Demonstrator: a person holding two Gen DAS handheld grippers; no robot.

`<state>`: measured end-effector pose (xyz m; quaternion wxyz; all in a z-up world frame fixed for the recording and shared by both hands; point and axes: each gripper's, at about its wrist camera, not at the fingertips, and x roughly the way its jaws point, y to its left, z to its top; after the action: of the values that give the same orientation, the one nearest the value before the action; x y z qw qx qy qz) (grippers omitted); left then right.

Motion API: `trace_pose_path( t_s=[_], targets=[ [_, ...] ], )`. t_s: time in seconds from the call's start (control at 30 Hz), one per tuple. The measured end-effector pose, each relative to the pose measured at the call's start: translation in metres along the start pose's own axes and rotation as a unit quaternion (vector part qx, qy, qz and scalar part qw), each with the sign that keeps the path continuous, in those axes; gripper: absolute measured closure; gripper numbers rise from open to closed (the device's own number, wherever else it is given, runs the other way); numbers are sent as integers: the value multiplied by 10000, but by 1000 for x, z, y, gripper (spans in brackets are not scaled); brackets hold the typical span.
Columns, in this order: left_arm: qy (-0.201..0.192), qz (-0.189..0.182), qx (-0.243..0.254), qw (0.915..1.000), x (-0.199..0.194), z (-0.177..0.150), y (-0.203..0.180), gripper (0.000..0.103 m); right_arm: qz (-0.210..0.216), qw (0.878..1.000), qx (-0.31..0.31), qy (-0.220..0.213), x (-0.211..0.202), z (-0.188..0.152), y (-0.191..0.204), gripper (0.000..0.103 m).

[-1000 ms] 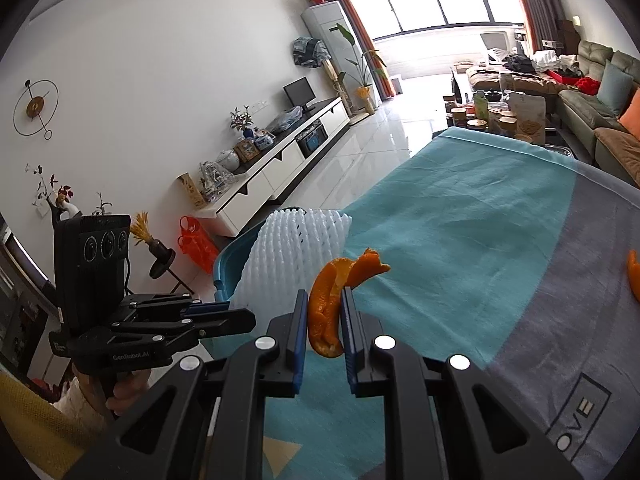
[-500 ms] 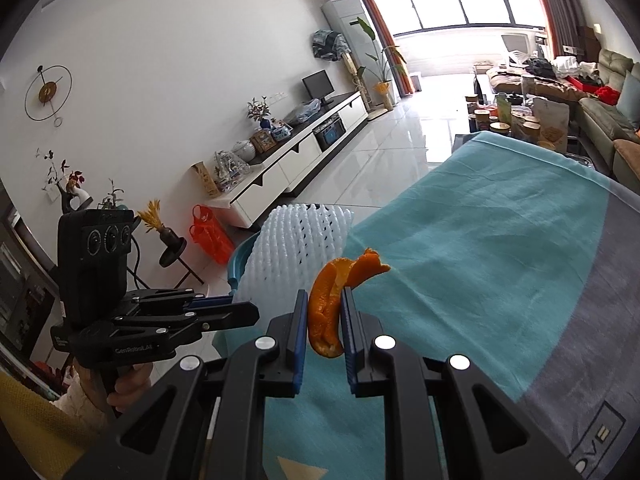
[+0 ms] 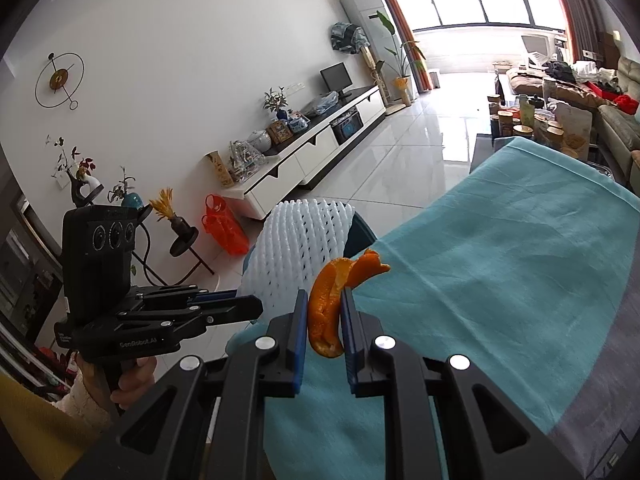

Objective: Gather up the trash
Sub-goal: 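Carry the foam net and orange peel over the teal bin with both tools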

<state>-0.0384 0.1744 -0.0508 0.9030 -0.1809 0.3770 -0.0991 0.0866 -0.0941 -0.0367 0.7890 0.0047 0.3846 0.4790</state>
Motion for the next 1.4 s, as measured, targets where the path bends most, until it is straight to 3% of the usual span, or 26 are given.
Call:
trace_pose_path(
  t_s=[0.73,1.4],
  targets=[
    [-198,317,-404,9985,-21,-1,38,87,199,9991,-269,249,35,17,18,88],
    [-109,604,-574,9965,-12,-2,56,87,381,9976,-344,465,65,27,25,88]
  ],
)
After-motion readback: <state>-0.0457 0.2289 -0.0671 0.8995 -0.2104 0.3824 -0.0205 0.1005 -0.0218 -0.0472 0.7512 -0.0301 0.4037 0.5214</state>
